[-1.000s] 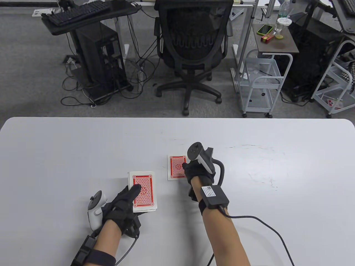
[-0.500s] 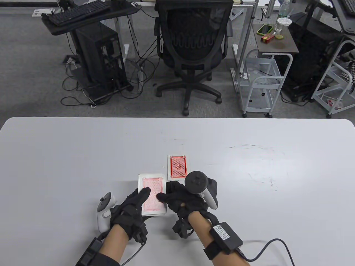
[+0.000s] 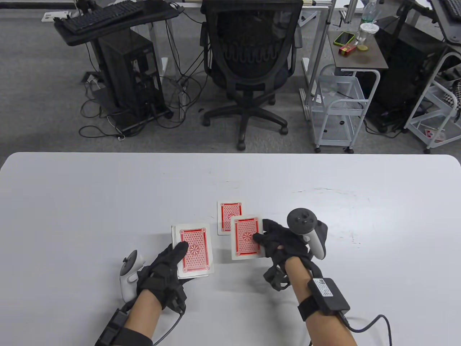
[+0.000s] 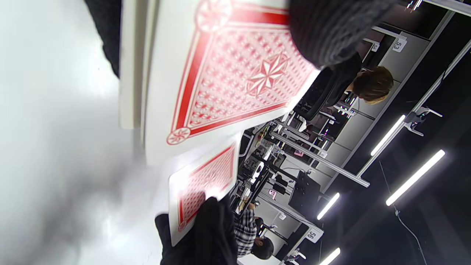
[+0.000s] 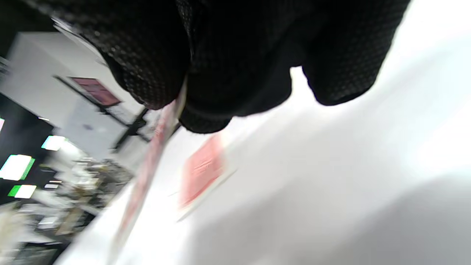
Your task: Four-player card dealing with fan arrangement
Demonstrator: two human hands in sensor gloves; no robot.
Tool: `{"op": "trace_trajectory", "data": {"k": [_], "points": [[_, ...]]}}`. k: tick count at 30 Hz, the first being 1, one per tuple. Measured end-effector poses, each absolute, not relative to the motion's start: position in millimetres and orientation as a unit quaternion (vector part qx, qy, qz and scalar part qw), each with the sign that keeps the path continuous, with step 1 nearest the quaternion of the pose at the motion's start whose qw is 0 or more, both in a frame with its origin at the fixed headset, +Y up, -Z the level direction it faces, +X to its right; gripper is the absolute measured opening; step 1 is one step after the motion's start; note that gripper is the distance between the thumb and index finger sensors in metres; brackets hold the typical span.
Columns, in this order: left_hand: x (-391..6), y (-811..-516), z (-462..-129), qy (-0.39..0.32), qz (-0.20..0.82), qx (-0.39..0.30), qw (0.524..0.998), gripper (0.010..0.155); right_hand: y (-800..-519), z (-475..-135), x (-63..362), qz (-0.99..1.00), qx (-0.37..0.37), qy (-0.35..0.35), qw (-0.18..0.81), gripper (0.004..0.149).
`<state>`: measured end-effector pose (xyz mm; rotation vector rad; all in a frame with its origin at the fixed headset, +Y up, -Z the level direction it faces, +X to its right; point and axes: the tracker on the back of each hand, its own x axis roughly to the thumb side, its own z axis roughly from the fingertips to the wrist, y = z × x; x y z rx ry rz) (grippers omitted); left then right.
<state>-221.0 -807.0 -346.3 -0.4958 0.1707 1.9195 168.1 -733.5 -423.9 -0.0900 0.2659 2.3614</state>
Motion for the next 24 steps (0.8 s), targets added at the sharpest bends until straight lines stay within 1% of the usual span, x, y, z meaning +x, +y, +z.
{"op": "trace_trajectory", "data": {"k": [1, 2, 5, 7, 9, 11, 14, 16, 17, 18, 20, 22, 24], "points": [[-222.0, -807.3, -346.5, 0.074, 0.807, -0.208, 0.547, 0.055, -735.3, -429.4, 180.2, 0.935, -0.064, 0.103, 0.333, 0.07], [-222.3, -807.5, -346.7, 0.075, 0.807, -0.208, 0.547, 0.055, -736.1, -431.5, 184.6, 0.94, -0.074, 0.106, 0.317, 0.071], [-223.8, -807.3, -347.5, 0.074, 0.808, -0.206, 0.546, 0.055, -742.8, -441.6, 203.8, 0.965, -0.132, 0.108, 0.201, 0.072], [-225.0, -806.9, -347.8, 0.075, 0.806, -0.203, 0.551, 0.055, -747.8, -446.2, 209.3, 0.974, -0.147, 0.105, 0.139, 0.071], [-225.9, -806.9, -347.5, 0.078, 0.804, -0.201, 0.554, 0.055, -751.1, -447.7, 211.3, 0.976, -0.156, 0.106, 0.11, 0.072], [-226.9, -807.4, -346.7, 0.082, 0.805, -0.198, 0.554, 0.055, -750.9, -445.2, 211.2, 0.977, -0.156, 0.101, 0.105, 0.074], [-226.1, -805.8, -346.0, 0.082, 0.803, -0.198, 0.556, 0.055, -740.6, -438.7, 206.8, 0.981, -0.143, 0.087, 0.095, 0.075], [-223.8, -804.1, -345.7, 0.076, 0.802, -0.2, 0.558, 0.055, -729.4, -429.8, 196.2, 0.983, -0.107, 0.082, 0.127, 0.074], [-221.2, -803.0, -345.0, 0.07, 0.803, -0.203, 0.556, 0.055, -721.1, -421.3, 181.9, 0.979, -0.071, 0.083, 0.172, 0.073], [-219.4, -802.3, -344.6, 0.066, 0.804, -0.206, 0.555, 0.055, -717.8, -417.4, 175.0, 0.976, -0.056, 0.085, 0.19, 0.072], [-213.0, -800.0, -342.5, 0.054, 0.803, -0.214, 0.553, 0.055, -709.2, -400.3, 144.7, 0.959, 0.012, 0.092, 0.269, 0.07], [-206.9, -798.0, -340.4, 0.044, 0.801, -0.221, 0.555, 0.055, -708.1, -383.6, 109.1, 0.926, 0.093, 0.107, 0.349, 0.069], [-202.1, -796.6, -338.9, 0.036, 0.797, -0.228, 0.558, 0.055, -710.5, -372.9, 86.0, 0.906, 0.133, 0.125, 0.382, 0.072]]}}
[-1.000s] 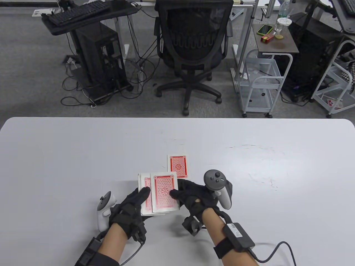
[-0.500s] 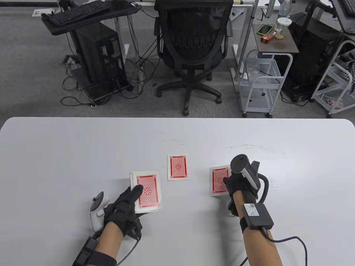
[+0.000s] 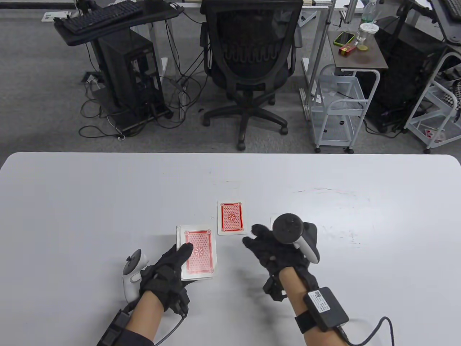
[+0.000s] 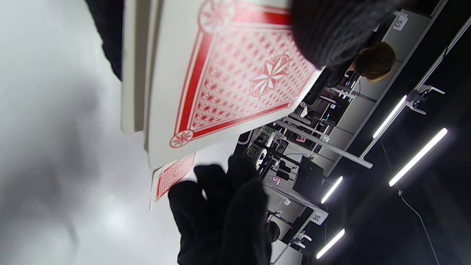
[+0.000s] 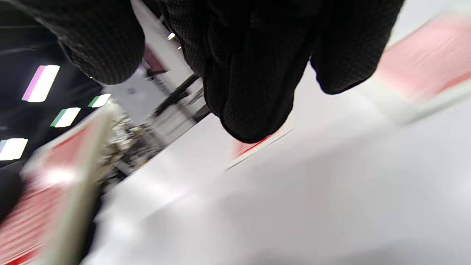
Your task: Four-player card dealing with fan arrangement
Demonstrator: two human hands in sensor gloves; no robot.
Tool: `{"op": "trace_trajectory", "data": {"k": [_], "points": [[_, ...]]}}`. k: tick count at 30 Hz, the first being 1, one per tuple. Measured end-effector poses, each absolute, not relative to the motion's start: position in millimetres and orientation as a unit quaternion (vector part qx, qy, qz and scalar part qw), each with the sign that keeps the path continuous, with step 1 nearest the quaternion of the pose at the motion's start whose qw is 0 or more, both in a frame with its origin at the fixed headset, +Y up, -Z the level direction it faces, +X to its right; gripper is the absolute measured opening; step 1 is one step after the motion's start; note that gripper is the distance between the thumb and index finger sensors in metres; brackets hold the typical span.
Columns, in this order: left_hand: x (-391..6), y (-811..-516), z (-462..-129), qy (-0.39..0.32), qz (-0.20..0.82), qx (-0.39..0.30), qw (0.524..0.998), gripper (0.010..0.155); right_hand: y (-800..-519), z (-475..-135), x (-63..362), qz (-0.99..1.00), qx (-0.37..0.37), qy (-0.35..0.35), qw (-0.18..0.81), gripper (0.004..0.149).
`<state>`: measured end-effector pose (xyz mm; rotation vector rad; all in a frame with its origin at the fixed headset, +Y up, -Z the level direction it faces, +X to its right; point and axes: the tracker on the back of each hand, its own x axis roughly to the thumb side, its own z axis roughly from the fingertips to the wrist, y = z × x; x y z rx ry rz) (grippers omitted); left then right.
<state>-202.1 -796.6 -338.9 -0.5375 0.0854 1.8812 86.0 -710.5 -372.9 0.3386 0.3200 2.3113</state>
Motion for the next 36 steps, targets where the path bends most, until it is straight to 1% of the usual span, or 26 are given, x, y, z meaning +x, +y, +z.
{"op": "trace_trajectory", "data": {"k": [2, 3, 4, 6, 8, 10, 12, 14, 17, 18, 20, 23, 27, 28, 32, 34, 36], "points": [[-197.7, -795.5, -337.6, 0.028, 0.792, -0.232, 0.564, 0.055, -715.4, -364.8, 65.5, 0.898, 0.151, 0.125, 0.393, 0.075], [-195.4, -795.0, -336.7, 0.026, 0.788, -0.234, 0.568, 0.055, -719.5, -360.7, 58.1, 0.897, 0.14, 0.126, 0.401, 0.075], [-194.1, -794.5, -336.2, 0.024, 0.786, -0.235, 0.571, 0.056, -721.7, -359.3, 55.7, 0.895, 0.136, 0.121, 0.408, 0.07], [-192.8, -793.3, -335.0, 0.021, 0.786, -0.23, 0.574, 0.055, -730.5, -354.9, 52.8, 0.892, 0.096, 0.093, 0.431, 0.059], [-192.6, -793.0, -333.3, 0.02, 0.775, -0.223, 0.591, 0.055, -732.2, -354.2, 54.8, 0.886, 0.096, 0.105, 0.442, 0.057], [-190.5, -793.2, -331.7, 0.02, 0.783, -0.231, 0.577, 0.055, -734.2, -352.9, 59.6, 0.874, 0.091, 0.101, 0.466, 0.055], [-190.2, -794.0, -333.1, 0.014, 0.79, -0.236, 0.566, 0.056, -738.3, -353.6, 65.6, 0.854, 0.094, 0.103, 0.501, 0.055], [-192.6, -794.6, -336.5, 0.013, 0.789, -0.24, 0.565, 0.056, -742.2, -357.1, 71.6, 0.837, 0.1, 0.112, 0.526, 0.059], [-201.3, -795.1, -339.5, 0.031, 0.792, -0.228, 0.566, 0.055, -744.8, -362.8, 82.2, 0.818, 0.106, 0.123, 0.551, 0.064], [-208.1, -795.4, -340.3, 0.045, 0.787, -0.214, 0.577, 0.055, -744.6, -364.9, 88.0, 0.823, 0.108, 0.123, 0.545, 0.065], [-220.7, -796.3, -341.8, 0.073, 0.779, -0.187, 0.594, 0.055, -744.5, -367.6, 98.2, 0.845, 0.1, 0.114, 0.512, 0.07], [-232.8, -798.2, -343.4, 0.096, 0.778, -0.17, 0.597, 0.055, -749.5, -368.5, 106.0, 0.889, 0.083, 0.123, 0.432, 0.076], [-234.3, -798.6, -343.9, 0.097, 0.778, -0.171, 0.597, 0.055, -761.6, -367.9, 97.4, 0.95, 0.052, 0.142, 0.275, 0.078], [-233.7, -798.3, -343.8, 0.095, 0.776, -0.172, 0.599, 0.055, -762.8, -368.2, 95.3, 0.957, 0.049, 0.143, 0.249, 0.078], [-233.0, -796.7, -342.4, 0.095, 0.769, -0.169, 0.609, 0.055, -764.8, -365.7, 78.9, 0.987, 0.024, 0.137, 0.084, 0.08], [-234.2, -796.6, -342.3, 0.096, 0.768, -0.166, 0.611, 0.055, -763.1, -365.6, 76.1, 0.99, 0.014, 0.126, 0.056, 0.08], [-234.4, -796.4, -342.1, 0.098, 0.769, -0.165, 0.61, 0.055, -757.9, -365.5, 77.6, 0.991, 0.011, 0.115, 0.072, 0.079]]}}
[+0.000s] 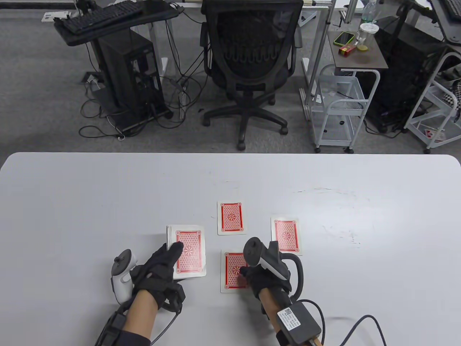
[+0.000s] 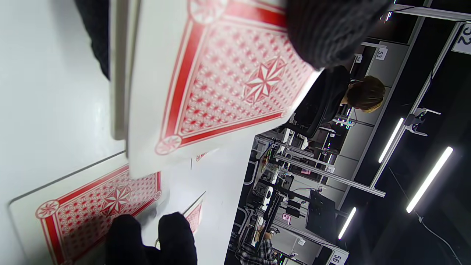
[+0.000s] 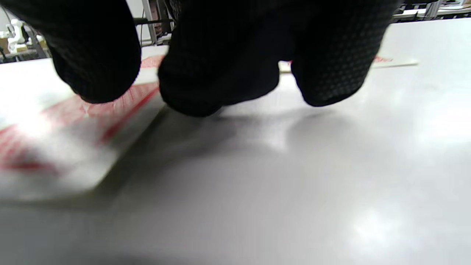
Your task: Four-player card dealing with fan arrangement
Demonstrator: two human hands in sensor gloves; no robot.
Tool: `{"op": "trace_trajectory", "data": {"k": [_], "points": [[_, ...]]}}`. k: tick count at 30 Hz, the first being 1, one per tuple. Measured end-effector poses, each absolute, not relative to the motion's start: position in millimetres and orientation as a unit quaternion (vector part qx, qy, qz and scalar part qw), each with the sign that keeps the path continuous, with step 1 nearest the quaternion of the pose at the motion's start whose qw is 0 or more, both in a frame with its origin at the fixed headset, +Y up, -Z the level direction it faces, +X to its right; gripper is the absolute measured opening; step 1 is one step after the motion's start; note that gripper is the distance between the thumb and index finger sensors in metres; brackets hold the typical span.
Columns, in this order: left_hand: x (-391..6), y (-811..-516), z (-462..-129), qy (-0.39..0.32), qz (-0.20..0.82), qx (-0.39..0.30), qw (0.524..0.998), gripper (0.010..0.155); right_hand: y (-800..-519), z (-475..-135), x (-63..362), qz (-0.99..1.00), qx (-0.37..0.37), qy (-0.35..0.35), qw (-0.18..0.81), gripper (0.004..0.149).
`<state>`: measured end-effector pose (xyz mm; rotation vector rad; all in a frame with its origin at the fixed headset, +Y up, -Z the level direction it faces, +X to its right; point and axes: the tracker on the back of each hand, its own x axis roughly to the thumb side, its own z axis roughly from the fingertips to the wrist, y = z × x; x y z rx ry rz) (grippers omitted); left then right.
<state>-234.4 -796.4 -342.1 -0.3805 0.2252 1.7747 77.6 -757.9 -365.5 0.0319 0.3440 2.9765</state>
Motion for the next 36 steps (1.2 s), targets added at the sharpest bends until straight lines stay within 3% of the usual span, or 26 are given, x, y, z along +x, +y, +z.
{"op": "trace_trajectory", "data": {"k": [2, 7, 10, 12, 15, 18, 22, 25, 29, 36], "points": [[-232.0, -795.3, -341.1, 0.095, 0.773, -0.167, 0.605, 0.055, -750.2, -365.2, 79.1, 0.988, 0.022, 0.1, 0.116, 0.077], [-213.3, -786.2, -336.5, 0.062, 0.793, -0.196, 0.573, 0.055, -730.2, -357.6, 64.9, 0.902, 0.142, 0.089, 0.399, 0.074], [-202.3, -779.9, -332.9, 0.05, 0.783, -0.214, 0.582, 0.055, -728.5, -350.8, 52.4, 0.865, 0.151, 0.091, 0.47, 0.075], [-198.6, -776.2, -329.5, 0.024, 0.769, -0.232, 0.596, 0.054, -729.3, -349.1, 46.8, 0.859, 0.147, 0.093, 0.481, 0.071], [-205.4, -776.5, -323.4, 0.038, 0.763, -0.21, 0.611, 0.054, -731.1, -349.2, 43.6, 0.861, 0.124, 0.075, 0.488, 0.063], [-217.1, -780.5, -319.9, 0.045, 0.76, -0.23, 0.607, 0.055, -732.5, -349.1, 39.4, 0.865, 0.124, 0.075, 0.481, 0.065], [-235.3, -786.0, -320.4, 0.033, 0.782, -0.209, 0.586, 0.054, -738.4, -355.5, 30.7, 0.828, 0.137, 0.103, 0.534, 0.066], [-250.1, -790.2, -322.3, 0.057, 0.816, -0.2, 0.539, 0.054, -735.0, -360.4, 29.1, 0.821, 0.13, 0.096, 0.548, 0.064], [-286.5, -786.1, -327.8, 0.094, 0.805, -0.138, 0.57, 0.054, -727.7, -381.1, 27.1, 0.84, 0.097, 0.105, 0.523, 0.069], [-328.2, -792.2, -327.4, 0.159, 0.813, -0.099, 0.551, 0.054, -740.8, -425.5, -26.3, 0.93, 0.064, 0.163, 0.322, 0.08]]}}
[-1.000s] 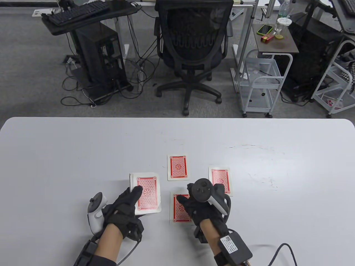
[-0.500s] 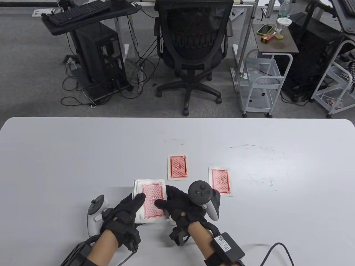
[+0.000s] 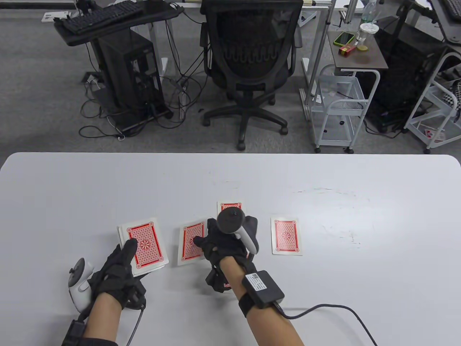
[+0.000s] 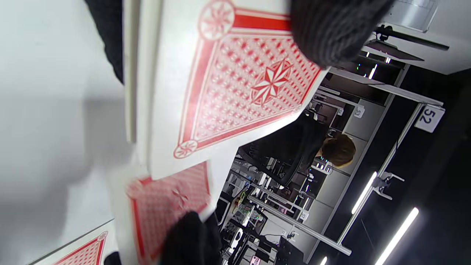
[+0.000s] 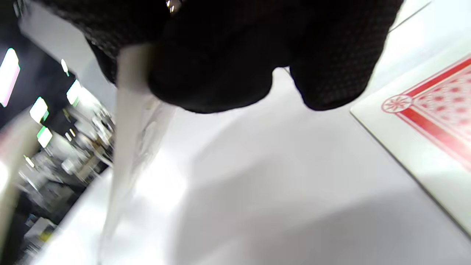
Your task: Four-player card dealing with fan arrangement
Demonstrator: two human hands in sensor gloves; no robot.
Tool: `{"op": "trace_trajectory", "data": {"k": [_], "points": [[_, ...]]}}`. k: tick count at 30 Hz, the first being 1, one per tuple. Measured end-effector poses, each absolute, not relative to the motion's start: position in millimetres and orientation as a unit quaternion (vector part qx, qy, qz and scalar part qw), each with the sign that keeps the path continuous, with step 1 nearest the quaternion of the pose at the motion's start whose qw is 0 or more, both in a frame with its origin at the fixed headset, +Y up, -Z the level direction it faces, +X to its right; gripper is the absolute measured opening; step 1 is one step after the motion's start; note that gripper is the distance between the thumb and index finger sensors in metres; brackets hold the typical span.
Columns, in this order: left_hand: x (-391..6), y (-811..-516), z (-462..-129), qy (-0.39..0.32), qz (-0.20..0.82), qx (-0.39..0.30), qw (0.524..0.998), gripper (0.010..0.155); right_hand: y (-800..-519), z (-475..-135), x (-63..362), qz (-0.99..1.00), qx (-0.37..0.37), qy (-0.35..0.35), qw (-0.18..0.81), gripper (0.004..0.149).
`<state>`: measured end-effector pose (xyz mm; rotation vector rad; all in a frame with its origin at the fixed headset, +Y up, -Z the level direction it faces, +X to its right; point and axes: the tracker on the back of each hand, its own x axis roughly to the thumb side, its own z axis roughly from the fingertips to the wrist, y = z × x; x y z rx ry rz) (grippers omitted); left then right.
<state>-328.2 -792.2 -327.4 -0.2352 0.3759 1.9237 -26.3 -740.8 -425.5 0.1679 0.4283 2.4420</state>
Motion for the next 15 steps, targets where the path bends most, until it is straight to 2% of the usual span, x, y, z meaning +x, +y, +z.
{"op": "trace_trajectory", "data": {"k": [3, 4, 8, 11, 14, 15], "points": [[-329.2, -792.6, -330.3, 0.159, 0.81, -0.098, 0.555, 0.054, -751.0, -432.1, -53.7, 0.964, 0.06, 0.164, 0.2, 0.082], [-328.4, -792.4, -331.1, 0.156, 0.81, -0.102, 0.557, 0.054, -754.4, -433.4, -62.8, 0.976, 0.054, 0.165, 0.128, 0.082], [-321.7, -792.9, -333.6, 0.145, 0.807, -0.116, 0.561, 0.054, -760.4, -434.0, -72.7, 0.985, 0.048, 0.164, 0.01, 0.082], [-314.0, -792.9, -335.2, 0.137, 0.802, -0.128, 0.568, 0.054, -754.3, -432.1, -66.0, 0.984, 0.05, 0.167, 0.04, 0.083], [-306.8, -792.6, -336.0, 0.124, 0.801, -0.134, 0.57, 0.054, -733.0, -427.3, -51.9, 0.975, 0.057, 0.16, 0.142, 0.075], [-303.9, -792.6, -336.1, 0.119, 0.802, -0.136, 0.569, 0.054, -722.8, -424.0, -45.5, 0.964, 0.063, 0.157, 0.205, 0.071]]}}
